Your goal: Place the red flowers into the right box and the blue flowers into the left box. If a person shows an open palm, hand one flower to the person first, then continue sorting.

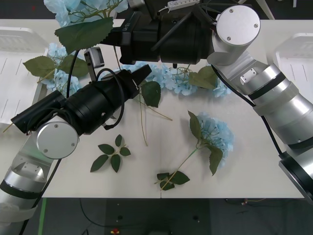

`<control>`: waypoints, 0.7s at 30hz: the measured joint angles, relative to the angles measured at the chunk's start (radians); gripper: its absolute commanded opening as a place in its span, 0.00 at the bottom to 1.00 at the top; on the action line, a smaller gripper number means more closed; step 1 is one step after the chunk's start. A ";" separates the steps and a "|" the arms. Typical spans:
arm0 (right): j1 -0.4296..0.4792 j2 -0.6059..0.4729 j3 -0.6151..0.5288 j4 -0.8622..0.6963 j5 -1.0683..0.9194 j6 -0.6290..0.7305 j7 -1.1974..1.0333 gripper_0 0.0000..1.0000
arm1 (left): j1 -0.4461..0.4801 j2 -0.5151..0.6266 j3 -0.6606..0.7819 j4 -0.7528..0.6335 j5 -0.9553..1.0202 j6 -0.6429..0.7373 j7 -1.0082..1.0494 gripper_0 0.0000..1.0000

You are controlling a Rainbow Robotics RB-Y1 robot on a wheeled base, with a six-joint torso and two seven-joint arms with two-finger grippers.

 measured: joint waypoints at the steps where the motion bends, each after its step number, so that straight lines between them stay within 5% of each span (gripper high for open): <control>1: 0.000 0.000 0.000 0.000 0.000 -0.002 0.000 0.00 | -0.001 0.000 0.000 0.000 0.000 -0.001 0.000 0.01; 19: 0.000 0.000 0.000 0.000 0.004 -0.013 -0.013 0.01 | -0.004 0.000 -0.002 0.001 0.000 -0.014 0.000 0.00; 21: 0.000 0.000 0.000 0.000 0.013 -0.014 -0.014 0.34 | -0.004 0.000 -0.002 0.002 0.001 -0.015 0.000 0.00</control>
